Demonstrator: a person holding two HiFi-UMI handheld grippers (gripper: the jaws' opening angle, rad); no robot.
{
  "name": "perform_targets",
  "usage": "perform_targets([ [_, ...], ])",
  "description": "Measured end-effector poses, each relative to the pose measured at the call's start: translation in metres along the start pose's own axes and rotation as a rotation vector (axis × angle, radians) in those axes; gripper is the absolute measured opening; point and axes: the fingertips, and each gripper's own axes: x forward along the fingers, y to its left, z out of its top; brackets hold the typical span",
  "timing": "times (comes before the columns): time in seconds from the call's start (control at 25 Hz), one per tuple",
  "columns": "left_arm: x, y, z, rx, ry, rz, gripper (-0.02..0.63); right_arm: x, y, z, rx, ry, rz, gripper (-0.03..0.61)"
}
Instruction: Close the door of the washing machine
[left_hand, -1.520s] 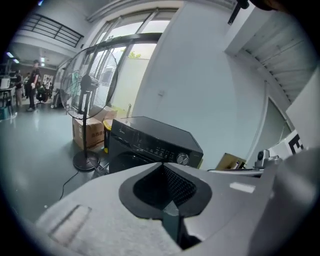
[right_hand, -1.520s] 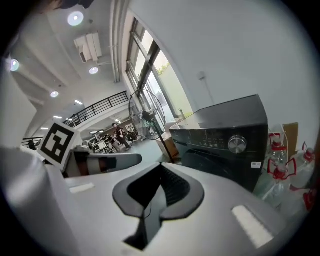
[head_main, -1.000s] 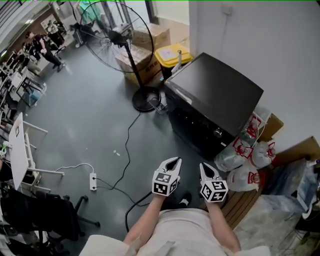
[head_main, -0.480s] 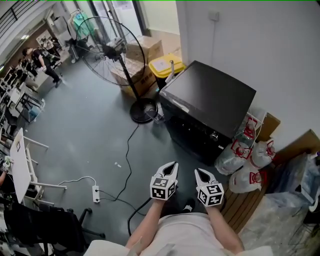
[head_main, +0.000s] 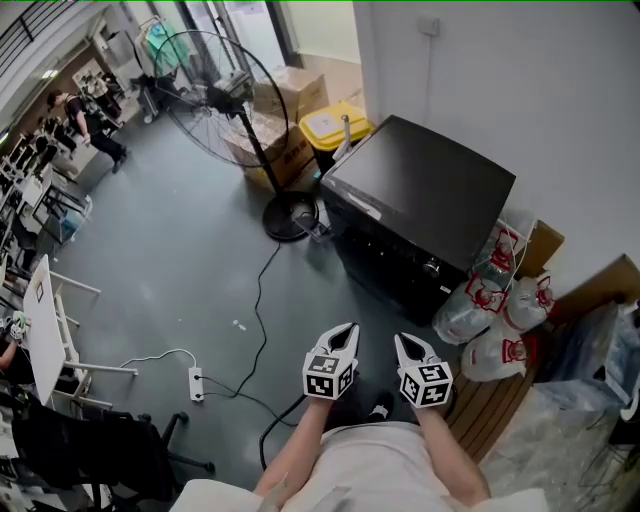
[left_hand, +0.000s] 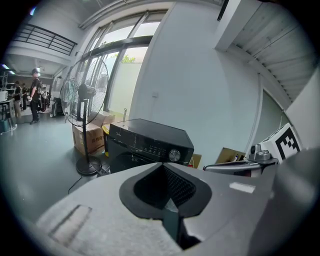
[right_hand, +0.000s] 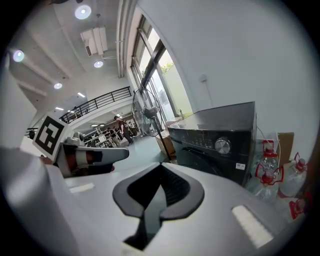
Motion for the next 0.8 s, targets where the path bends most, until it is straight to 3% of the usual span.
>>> perform_targets([
  [0.8,-0.001,-0.006,-0.015,-0.017,0.018,-0.005,0.002,-0.009,-0.007,-0.007,0.012,-0.005,-0.015,0.002],
])
